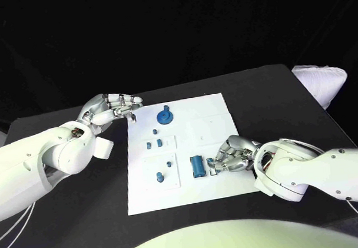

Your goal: Assemble the parts on the task board

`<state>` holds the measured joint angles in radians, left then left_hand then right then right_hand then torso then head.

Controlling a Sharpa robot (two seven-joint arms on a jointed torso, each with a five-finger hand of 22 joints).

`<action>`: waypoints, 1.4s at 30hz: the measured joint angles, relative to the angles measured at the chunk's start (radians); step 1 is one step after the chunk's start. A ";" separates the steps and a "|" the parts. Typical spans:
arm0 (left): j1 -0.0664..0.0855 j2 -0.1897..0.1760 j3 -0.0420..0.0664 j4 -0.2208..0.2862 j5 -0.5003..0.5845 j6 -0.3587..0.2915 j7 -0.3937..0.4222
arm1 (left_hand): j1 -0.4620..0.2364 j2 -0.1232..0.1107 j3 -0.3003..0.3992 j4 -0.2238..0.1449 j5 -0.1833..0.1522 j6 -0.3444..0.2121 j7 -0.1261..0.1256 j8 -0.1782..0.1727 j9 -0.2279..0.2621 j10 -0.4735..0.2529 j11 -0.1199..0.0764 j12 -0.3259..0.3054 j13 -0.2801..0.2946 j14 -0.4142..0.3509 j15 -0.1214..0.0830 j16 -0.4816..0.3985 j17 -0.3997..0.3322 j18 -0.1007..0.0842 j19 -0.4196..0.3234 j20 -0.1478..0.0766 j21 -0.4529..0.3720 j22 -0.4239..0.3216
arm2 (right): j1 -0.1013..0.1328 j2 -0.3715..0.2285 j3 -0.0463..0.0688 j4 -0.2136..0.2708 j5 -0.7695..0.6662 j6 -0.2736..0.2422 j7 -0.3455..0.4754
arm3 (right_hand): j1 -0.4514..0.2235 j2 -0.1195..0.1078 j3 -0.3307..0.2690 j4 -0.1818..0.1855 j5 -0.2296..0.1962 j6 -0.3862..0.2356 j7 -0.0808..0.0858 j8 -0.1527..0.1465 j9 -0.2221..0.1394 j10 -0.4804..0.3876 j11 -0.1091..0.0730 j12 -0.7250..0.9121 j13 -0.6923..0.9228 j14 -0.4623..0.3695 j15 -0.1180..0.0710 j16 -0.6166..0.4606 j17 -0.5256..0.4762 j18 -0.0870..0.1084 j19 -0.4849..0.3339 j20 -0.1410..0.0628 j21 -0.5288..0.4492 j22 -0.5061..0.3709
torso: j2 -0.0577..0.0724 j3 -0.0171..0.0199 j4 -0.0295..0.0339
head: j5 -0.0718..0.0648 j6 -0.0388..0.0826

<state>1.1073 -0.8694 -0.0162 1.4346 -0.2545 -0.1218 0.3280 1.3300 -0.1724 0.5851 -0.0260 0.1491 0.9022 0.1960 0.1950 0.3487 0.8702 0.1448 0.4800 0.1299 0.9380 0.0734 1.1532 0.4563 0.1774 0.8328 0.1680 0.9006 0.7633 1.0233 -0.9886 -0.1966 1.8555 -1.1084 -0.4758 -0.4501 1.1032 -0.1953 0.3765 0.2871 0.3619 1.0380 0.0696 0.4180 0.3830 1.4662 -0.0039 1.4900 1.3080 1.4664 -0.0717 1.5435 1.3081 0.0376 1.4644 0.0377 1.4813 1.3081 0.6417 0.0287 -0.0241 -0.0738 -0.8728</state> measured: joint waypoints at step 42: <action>0.000 -0.001 0.000 -0.002 0.000 0.000 -0.004 | 0.000 0.000 -0.003 0.003 0.000 -0.004 0.004 0.005 -0.002 0.000 0.000 0.000 -0.001 0.000 0.000 0.000 -0.001 0.000 0.000 0.000 -0.004 -0.002 | 0.000 -0.018 0.001 0.013 -0.009 0.020 0.039 | 0.022 -0.010 -0.030 -0.041 -0.108 0.020 -0.009 0.000 -0.004 -0.001 -0.006 0.030 0.000 0.000 0.000 0.012 0.000 -0.016 0.004 -0.004 0.011 0.000 | 0.000 -0.0003 0.0009 | 0.002 0.000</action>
<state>1.1072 -0.8701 -0.0165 1.4331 -0.2545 -0.1214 0.3245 1.3301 -0.1724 0.5822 -0.0231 0.1491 0.8986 0.1997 0.1998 0.3468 0.8704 0.1446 0.4799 0.1291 0.9380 0.0734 1.1532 0.4548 0.1774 0.8328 0.1680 0.8967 0.7612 1.0234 -1.0065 -0.1961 1.8689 -1.1173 -0.4562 -0.4115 1.1248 -0.2052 0.3468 0.2466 0.2540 1.0581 0.0604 0.4179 0.3785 1.4652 -0.0101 1.5197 1.3075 1.4664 -0.0717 1.5551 1.3076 0.0220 1.4681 0.0341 1.4925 1.3076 0.6417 0.0284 -0.0232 -0.0719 -0.8727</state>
